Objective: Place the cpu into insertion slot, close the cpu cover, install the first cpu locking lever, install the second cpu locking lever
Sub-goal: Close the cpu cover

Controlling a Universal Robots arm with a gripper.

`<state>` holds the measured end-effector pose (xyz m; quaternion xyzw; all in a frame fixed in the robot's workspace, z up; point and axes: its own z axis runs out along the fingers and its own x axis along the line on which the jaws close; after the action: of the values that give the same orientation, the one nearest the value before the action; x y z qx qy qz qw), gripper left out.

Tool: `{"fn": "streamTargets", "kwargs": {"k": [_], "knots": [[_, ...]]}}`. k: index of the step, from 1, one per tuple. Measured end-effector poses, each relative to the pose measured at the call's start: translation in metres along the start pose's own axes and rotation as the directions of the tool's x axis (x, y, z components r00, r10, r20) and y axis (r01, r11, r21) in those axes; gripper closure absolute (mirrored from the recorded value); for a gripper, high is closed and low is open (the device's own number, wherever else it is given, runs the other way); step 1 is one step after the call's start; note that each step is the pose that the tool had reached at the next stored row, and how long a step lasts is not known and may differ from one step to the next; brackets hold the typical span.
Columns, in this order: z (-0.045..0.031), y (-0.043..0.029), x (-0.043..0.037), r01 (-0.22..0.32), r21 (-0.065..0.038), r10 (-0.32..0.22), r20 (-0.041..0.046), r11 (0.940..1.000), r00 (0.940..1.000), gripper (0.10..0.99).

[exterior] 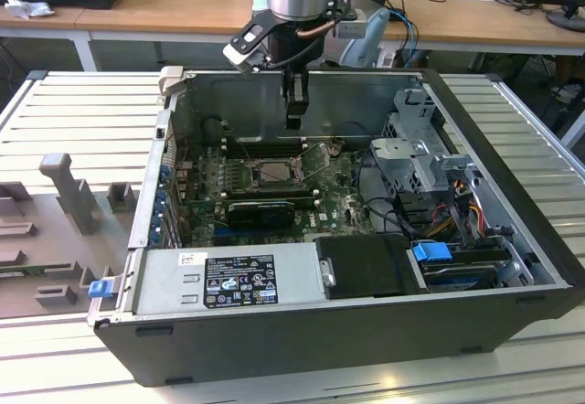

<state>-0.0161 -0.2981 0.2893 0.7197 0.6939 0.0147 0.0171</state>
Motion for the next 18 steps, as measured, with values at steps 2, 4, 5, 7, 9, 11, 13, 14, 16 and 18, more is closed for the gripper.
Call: {"fn": "streamTargets", "kwargs": {"k": [2,4,5,7,9,11,13,14,16,18], "knots": [[0.0000,0.0033,0.0009,0.000,0.000,0.000,0.0007,1.0000,1.0000,0.980],[0.0002,0.0079,0.0021,0.000,0.000,0.000,0.0007,1.0000,1.0000,0.980],[0.0002,0.0096,0.0024,0.000,0.000,0.000,0.0009,1.0000,1.0000,0.980],[0.0048,0.0286,0.0027,0.000,0.001,0.000,0.0008,1.0000,1.0000,0.980],[0.0075,0.0340,-0.0009,0.000,0.001,0.000,-0.0004,1.0000,1.0000,0.980],[0.0079,0.0346,-0.0014,0.000,0.001,0.000,-0.0016,1.0000,1.0000,0.980],[0.0081,0.0354,-0.0015,0.000,0.001,0.000,-0.0019,1.0000,1.0000,0.980],[0.0082,0.0363,-0.0015,0.000,0.001,0.000,-0.0019,1.0000,1.0000,0.980],[0.0085,0.0395,-0.0014,0.000,0.001,0.000,-0.0021,1.0000,1.0000,0.980],[0.0087,0.0432,-0.0012,0.000,0.002,0.000,-0.0021,1.0000,1.0000,0.980]]}}
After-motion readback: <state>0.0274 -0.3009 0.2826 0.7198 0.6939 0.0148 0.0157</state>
